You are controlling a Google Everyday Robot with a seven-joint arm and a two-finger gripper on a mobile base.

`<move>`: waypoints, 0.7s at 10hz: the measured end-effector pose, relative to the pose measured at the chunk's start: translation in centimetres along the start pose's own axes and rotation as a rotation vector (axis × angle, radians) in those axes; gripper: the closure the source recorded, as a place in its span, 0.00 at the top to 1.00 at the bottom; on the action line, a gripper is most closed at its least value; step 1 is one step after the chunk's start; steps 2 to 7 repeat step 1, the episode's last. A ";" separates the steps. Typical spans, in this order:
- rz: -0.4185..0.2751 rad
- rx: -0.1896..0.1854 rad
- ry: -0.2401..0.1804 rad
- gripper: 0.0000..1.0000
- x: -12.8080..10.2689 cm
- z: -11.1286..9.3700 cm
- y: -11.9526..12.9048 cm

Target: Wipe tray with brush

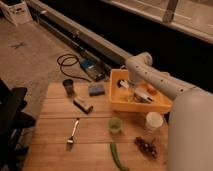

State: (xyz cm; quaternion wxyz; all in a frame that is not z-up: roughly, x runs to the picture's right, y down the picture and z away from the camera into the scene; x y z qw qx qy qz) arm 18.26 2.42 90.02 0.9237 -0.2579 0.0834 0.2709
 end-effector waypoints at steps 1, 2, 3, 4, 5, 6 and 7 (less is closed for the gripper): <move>0.003 -0.010 0.009 0.00 0.5 0.0 0.3; 0.003 -0.010 0.009 0.00 0.5 0.0 0.3; 0.003 -0.010 0.009 0.00 0.5 0.0 0.3; 0.003 -0.010 0.009 0.00 0.5 0.0 0.3; 0.003 -0.010 0.009 0.00 0.5 0.0 0.3; 0.003 -0.010 0.009 0.00 0.5 0.0 0.3; 0.003 -0.010 0.009 0.00 0.5 0.0 0.3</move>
